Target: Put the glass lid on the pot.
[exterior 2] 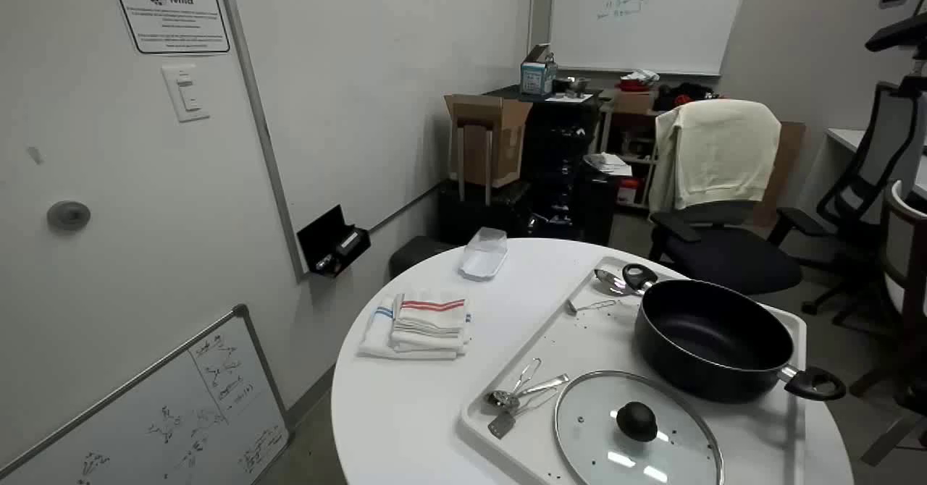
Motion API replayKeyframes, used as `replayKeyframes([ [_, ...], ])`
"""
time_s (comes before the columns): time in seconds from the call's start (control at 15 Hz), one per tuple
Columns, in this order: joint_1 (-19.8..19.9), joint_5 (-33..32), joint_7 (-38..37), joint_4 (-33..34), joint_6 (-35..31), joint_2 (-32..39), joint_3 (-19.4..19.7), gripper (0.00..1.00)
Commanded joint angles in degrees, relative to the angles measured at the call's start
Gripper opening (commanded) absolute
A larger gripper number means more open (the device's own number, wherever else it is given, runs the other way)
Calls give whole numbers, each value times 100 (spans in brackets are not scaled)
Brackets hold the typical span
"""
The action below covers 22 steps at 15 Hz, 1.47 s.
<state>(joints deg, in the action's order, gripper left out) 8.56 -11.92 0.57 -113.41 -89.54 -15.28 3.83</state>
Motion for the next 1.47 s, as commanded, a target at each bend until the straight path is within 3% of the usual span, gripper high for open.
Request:
replayKeyframes([
  [0.0,-94,-17,-17,16,14,3,80,100],
  [0.73,-133,16,24,-99,-113,-18,75,100],
  [1.4,-678,107,477,-1444,-1594,-18,-130,100],
])
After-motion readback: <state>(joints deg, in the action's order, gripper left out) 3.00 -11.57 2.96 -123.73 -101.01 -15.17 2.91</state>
